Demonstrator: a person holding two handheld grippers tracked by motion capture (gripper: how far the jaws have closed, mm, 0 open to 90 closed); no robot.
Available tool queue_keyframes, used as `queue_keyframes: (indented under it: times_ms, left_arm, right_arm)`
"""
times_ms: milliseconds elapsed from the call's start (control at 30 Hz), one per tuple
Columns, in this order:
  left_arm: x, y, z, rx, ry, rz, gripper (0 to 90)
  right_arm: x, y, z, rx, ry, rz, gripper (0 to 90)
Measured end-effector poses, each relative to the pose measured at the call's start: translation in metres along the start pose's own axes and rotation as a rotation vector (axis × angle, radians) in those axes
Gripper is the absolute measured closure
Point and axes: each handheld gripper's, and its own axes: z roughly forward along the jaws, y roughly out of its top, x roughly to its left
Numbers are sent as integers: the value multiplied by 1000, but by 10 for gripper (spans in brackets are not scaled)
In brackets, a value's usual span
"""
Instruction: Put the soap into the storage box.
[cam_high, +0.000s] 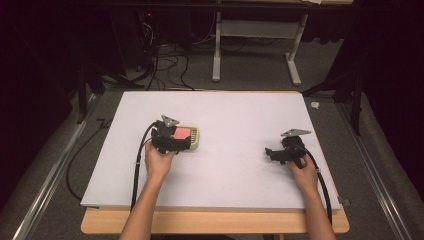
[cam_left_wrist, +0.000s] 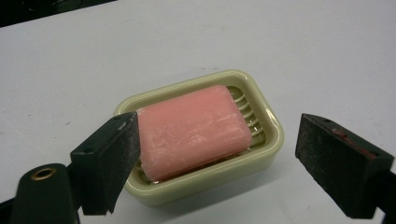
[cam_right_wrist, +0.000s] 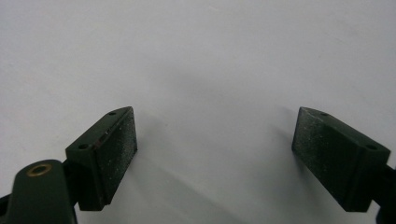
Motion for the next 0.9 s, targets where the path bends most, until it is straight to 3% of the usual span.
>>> queue_keyframes:
  times_ms: [900]
  left_arm:
    - [5,-12,-19,-40,2,10,152]
  right_arm:
    - [0,0,0,0,0,-1,145]
